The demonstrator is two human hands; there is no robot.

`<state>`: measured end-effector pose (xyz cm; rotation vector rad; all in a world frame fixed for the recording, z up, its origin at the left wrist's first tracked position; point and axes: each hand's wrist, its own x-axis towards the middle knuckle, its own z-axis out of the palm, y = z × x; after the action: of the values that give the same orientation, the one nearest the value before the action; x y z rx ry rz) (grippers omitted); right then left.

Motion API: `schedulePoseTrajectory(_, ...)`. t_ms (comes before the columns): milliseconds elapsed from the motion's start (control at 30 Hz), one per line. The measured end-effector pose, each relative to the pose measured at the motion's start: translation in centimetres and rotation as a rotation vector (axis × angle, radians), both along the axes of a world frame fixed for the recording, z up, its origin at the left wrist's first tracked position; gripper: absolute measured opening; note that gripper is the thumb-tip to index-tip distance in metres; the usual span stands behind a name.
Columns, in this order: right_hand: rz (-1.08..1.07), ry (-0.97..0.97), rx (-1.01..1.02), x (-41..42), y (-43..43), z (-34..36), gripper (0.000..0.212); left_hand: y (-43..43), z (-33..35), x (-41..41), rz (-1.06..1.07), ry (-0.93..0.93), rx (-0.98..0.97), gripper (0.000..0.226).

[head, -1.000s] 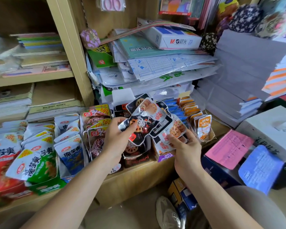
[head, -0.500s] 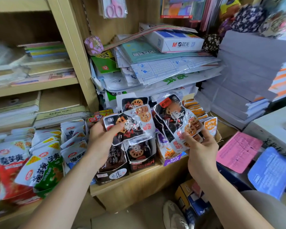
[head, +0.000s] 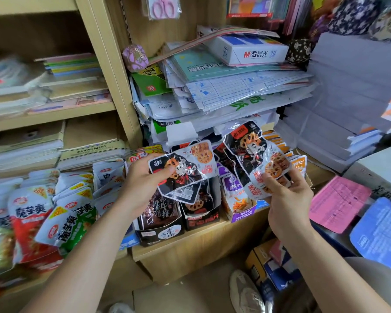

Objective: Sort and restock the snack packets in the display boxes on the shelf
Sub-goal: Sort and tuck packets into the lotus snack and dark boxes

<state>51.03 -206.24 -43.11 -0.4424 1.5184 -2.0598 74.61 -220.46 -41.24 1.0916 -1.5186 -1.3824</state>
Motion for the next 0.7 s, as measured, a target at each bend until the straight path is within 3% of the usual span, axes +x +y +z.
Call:
schedulePoseTrajectory(133,-0.01,-0.015,0.0,-0.2,-0.1,0.2,0.031,1.1,-0.3,-1.2,-0.034,0.111,0.11,0.022)
schedulePoseTrajectory(333,-0.017,-0.04,0.0,-0.3,-0.1,0.5,0.036,1.1,-1.2,-1.0,0.043,-0.225,-0.152,0.016)
schedulePoseTrajectory(500,-0.022,-0.042,0.006,-0.2,0.0,0.7,0.038,1.3,0.8,0.1,0.148,-0.07,-0.153,0.015)
schedulePoseTrajectory(700,-0.022,-0.047,0.007,-0.1,0.2,0.8,0.037,0.8,1.8,0.4,-0.048,-0.114,-0.211,0.02)
